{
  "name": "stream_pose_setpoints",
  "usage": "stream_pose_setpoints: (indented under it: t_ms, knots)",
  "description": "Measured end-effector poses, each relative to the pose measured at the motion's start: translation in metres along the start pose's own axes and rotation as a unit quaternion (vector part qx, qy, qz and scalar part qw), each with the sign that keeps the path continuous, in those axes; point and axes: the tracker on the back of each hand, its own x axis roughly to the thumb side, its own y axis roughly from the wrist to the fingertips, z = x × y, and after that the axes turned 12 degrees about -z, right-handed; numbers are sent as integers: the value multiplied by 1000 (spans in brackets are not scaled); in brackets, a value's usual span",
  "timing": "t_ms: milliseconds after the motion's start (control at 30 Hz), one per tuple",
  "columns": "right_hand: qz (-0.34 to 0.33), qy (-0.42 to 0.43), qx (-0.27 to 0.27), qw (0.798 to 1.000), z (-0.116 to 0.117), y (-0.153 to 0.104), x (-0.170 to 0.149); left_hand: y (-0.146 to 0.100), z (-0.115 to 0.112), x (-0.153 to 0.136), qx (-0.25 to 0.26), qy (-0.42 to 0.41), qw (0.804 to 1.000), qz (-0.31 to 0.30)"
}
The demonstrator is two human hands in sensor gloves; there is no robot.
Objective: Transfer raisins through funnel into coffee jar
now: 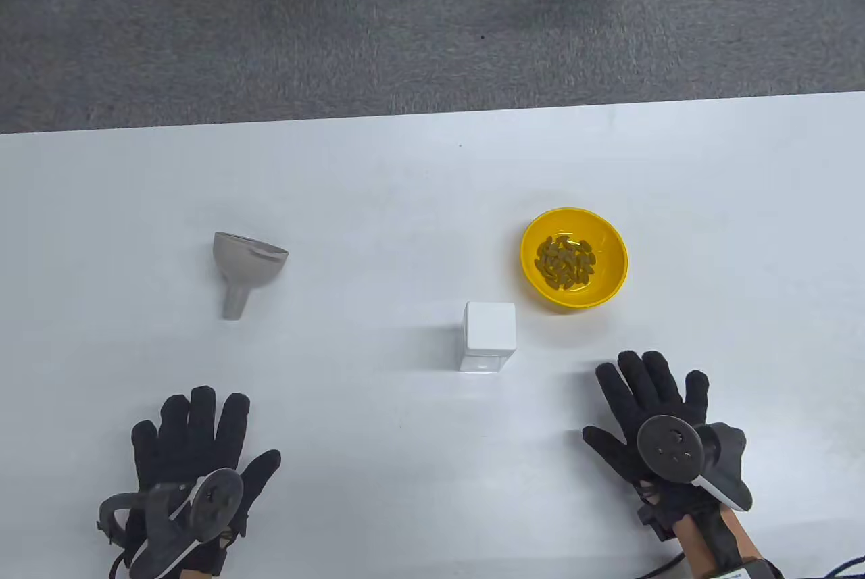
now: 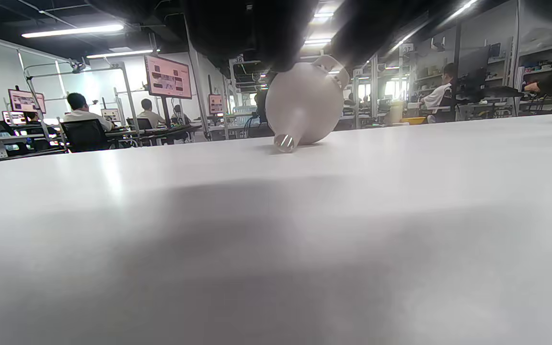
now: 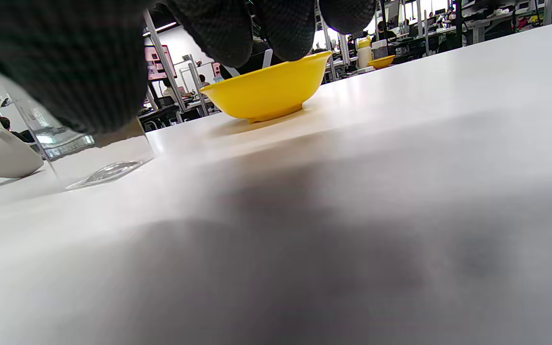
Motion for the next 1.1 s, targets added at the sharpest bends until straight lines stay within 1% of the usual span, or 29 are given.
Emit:
stream_pose_setpoints:
  t_ms: [333, 1100]
  knots:
    - [3, 8, 4, 1000, 0, 0, 0, 1, -1, 2, -9, -6, 1000, 0]
    - [8, 16, 15, 1000, 1, 0, -1, -1, -1, 4, -7, -11, 1000, 3]
